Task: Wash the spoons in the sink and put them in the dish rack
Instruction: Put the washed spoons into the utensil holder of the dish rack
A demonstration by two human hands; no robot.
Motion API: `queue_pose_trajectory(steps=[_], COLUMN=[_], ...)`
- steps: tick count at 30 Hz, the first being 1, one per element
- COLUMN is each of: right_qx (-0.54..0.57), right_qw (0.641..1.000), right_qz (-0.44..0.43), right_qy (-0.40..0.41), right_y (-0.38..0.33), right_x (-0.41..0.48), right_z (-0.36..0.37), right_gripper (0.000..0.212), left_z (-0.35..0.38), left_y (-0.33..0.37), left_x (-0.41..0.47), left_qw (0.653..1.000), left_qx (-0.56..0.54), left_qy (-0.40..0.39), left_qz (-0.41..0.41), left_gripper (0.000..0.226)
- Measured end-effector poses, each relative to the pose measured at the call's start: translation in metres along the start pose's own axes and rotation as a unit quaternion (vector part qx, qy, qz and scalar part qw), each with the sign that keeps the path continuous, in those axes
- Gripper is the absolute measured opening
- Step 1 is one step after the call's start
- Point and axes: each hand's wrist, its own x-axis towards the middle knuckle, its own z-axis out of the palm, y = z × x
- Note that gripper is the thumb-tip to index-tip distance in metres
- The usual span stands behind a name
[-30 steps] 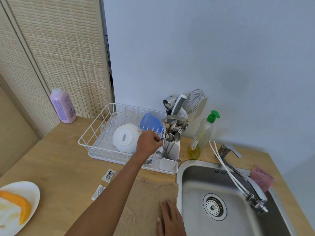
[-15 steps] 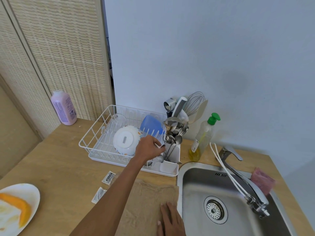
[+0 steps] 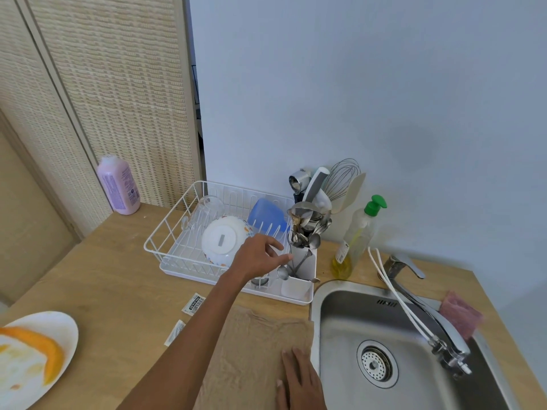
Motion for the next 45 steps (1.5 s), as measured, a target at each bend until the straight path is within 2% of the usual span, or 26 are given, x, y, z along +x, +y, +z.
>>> queue_pose_trajectory(steps=[1, 2, 4, 12, 17, 19, 24, 26, 29, 33, 37, 45], right_qx=[0.001, 0.012, -0.006, -0.105, -0.12, -0.119, -0.12, -0.127, -0.125, -0.13, -0.176, -0.192], right_qw=[0.999, 0.999, 0.999, 0.993, 0.991, 0.991, 0.992, 0.991, 0.992, 0.991, 0.982, 0.979], right_qz=[-0.002, 0.019, 0.036, 0.053, 0.053, 0.055, 0.034, 0.03, 0.029, 0.043, 0.06, 0.068], right_qy=[0.036, 0.036, -0.011, -0.001, -0.001, -0.004, 0.022, 0.018, 0.008, -0.011, -0.013, 0.002], right_y=[-0.002, -0.004, -0.008, -0.01, -0.012, -0.015, -0.018, -0.017, -0.015, -0.02, -0.029, -0.036], right_x=[0.0, -0.001, -0.008, -0.019, -0.027, -0.028, -0.034, -0.034, -0.036, -0.039, -0.04, -0.04], right_z=[0.0, -0.001, -0.003, -0.005, -0.005, -0.007, -0.006, -0.006, -0.003, -0.001, 0.005, 0.005], right_gripper=[0.058, 0.057, 0.058, 0.054, 0.05, 0.052, 0.051, 0.052, 0.053, 0.057, 0.06, 0.064], left_z=[0.001, 0.001, 0.001, -0.003, 0.006, 0.016, 0.059, 0.072, 0.082, 0.097, 0.101, 0.1], left_y=[-0.001, -0.002, -0.006, -0.023, -0.033, -0.047, -0.105, -0.125, -0.145, -0.16, -0.162, -0.16], left_x=[-0.001, -0.002, -0.005, -0.026, -0.073, -0.099, -0.145, -0.156, -0.168, -0.189, -0.2, -0.199], left_qw=[1.0, 1.0, 1.0, 0.999, 0.984, 0.981, 0.994, 0.992, 0.984, 0.967, 0.95, 0.945], left_qx=[0.002, 0.003, 0.006, -0.013, -0.056, -0.041, 0.045, 0.087, 0.157, 0.233, 0.289, 0.307], left_qy=[0.0, 0.0, 0.003, 0.037, 0.17, 0.189, 0.101, 0.087, 0.062, -0.006, -0.019, -0.033], left_qz=[0.003, 0.005, 0.012, 0.017, 0.018, 0.013, -0.005, 0.006, 0.066, 0.106, 0.118, 0.109], left_gripper=[0.04, 0.039, 0.037, 0.017, 0.009, 0.01, 0.011, 0.02, 0.04, 0.055, 0.061, 0.064])
